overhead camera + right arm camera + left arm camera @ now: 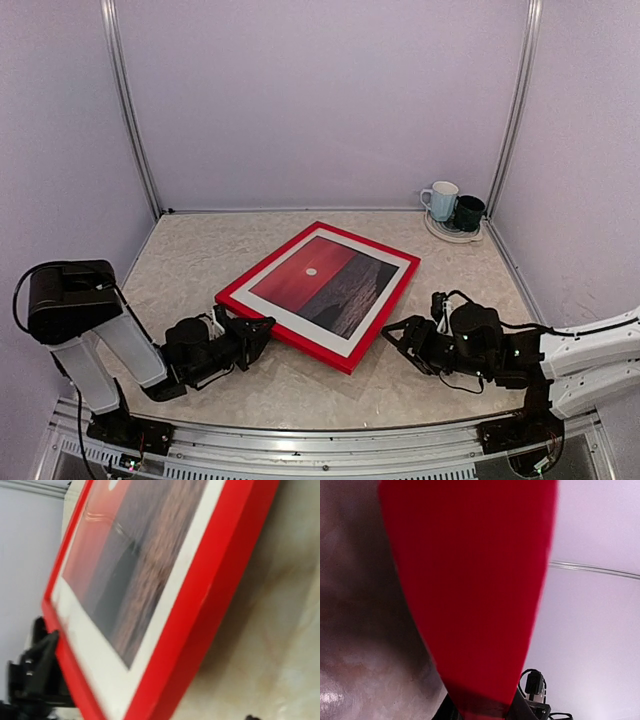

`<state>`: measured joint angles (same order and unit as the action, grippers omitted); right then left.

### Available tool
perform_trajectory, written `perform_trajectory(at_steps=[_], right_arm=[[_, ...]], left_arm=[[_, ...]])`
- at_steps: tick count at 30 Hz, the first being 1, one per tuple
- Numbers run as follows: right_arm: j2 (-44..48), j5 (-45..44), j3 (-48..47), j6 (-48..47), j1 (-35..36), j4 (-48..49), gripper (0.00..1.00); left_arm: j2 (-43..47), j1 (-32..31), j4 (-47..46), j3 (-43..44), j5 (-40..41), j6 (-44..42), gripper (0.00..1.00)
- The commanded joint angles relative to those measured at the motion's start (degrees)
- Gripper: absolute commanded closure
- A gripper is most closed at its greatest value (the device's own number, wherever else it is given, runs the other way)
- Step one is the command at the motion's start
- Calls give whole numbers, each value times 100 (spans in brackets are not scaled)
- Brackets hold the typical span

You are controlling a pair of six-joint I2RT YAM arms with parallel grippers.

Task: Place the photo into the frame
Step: Place the photo frame at the center of the board.

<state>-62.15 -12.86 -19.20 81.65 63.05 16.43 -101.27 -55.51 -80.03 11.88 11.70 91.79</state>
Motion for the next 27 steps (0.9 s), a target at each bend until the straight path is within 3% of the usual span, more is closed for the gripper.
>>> perform_trajectory(at_steps=[1, 6, 11, 16, 23, 27], right_arm=[[512, 51, -174, -1442, -414, -1190, 27], [516, 989, -758, -2916, -1575, -1582, 23], [-220, 1601, -1839, -4354, -2644, -2080, 17], [-1792, 2216, -3213, -5553, -3474, -2543, 14], [-3649, 3607, -5075, -6407, -4310, -2905, 10], [-4451, 3747, -5752, -6829, -4591, -3076, 9]], left_arm=[[891, 131, 1135, 153, -475, -647, 78], [1825, 269, 3064, 585, -917, -1179, 78], [2588, 475, 4609, 952, -1134, -1589, 78], [2965, 666, 5143, 975, -1496, -1714, 78], [3220, 827, 5401, 910, -2127, -1738, 78], [3308, 937, 5612, 895, -2477, -1819, 78]])
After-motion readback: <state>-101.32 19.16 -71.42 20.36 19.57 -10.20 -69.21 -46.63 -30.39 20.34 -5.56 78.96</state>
